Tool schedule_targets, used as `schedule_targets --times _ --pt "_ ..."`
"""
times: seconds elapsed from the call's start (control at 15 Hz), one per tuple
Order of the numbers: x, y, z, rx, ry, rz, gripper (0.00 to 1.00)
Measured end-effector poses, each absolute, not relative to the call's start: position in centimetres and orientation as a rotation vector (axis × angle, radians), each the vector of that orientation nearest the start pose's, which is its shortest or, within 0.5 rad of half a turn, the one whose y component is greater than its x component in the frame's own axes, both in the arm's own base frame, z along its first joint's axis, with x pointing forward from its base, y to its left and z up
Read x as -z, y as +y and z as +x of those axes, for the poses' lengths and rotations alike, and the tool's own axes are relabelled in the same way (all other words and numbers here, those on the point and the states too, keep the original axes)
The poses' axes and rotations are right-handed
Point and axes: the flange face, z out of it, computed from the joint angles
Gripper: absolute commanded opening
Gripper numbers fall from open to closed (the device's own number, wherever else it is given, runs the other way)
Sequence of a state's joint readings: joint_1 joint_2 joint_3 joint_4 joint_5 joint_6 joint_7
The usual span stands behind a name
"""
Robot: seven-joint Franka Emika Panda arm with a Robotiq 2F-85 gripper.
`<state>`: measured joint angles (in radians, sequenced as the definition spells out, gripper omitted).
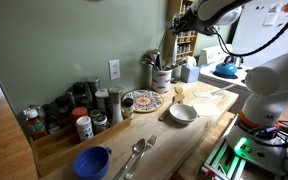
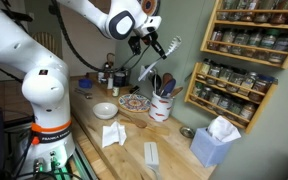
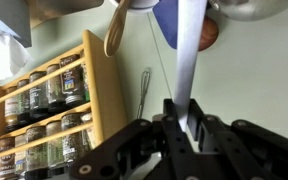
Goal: Place the white object in the utensil holder
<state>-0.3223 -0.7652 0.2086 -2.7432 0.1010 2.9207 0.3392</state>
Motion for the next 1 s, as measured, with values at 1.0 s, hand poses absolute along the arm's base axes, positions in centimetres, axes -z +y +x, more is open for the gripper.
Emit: schedule_targets --times 1.0 --pt "-51.1 -4.7 39.9 1.721 0.69 -2.652 0.04"
